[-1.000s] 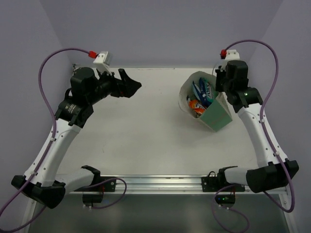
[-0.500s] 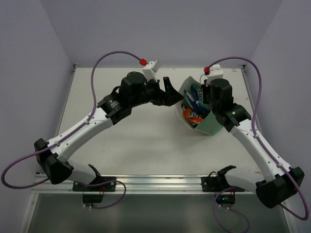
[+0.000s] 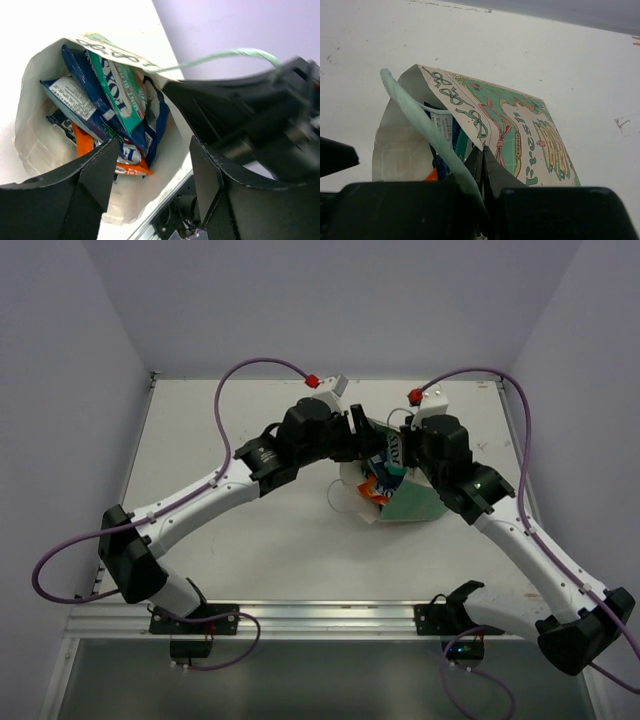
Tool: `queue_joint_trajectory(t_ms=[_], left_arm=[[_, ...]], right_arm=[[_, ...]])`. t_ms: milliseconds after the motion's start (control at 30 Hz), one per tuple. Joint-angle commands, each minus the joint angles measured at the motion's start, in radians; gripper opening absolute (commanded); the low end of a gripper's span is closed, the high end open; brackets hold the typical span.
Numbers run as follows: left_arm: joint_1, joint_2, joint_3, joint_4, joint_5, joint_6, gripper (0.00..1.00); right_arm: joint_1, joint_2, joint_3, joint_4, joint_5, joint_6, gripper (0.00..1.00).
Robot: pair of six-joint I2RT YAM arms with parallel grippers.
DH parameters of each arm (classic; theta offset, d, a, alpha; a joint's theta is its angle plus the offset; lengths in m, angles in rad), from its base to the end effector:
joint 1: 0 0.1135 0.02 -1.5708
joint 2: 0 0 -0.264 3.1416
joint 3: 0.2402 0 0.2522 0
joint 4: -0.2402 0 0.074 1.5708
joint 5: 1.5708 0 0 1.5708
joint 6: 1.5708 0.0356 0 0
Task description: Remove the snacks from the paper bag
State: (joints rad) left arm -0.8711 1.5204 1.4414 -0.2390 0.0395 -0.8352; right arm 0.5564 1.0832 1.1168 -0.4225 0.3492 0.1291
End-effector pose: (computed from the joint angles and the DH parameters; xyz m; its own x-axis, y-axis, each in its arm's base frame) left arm 0.2306 -0.2761 0.3834 -0.7198 -0.2953 -0.6282 0.3799 0.5899 -0.7125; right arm 0.2090 0.1156 0.3742 -0.3486 -0.0743 -0.9343 -0.1841 0.9829 -0.0095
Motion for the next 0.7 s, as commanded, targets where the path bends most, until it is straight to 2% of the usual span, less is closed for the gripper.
queue_joint_trajectory(t_ms=[0, 267, 667], left_arm=[[0.000, 0.046, -0.024, 0.050, -0.078, -0.048, 0.65], [-0.003, 0.197, 0.046, 0.049, -0.075, -0.048, 0.48], [-0.023, 0.307, 0.152, 0.027, -0.069, -0.012, 0.36]], right_arm=[[0.029, -0.025, 0.046, 0.033, -0.012, 0.061, 0.00], [0.059, -0.016, 0.041, 0.037, 0.004, 0.078, 0.00], [0.060, -0.003, 0.046, 0.051, 0.005, 0.078, 0.00]])
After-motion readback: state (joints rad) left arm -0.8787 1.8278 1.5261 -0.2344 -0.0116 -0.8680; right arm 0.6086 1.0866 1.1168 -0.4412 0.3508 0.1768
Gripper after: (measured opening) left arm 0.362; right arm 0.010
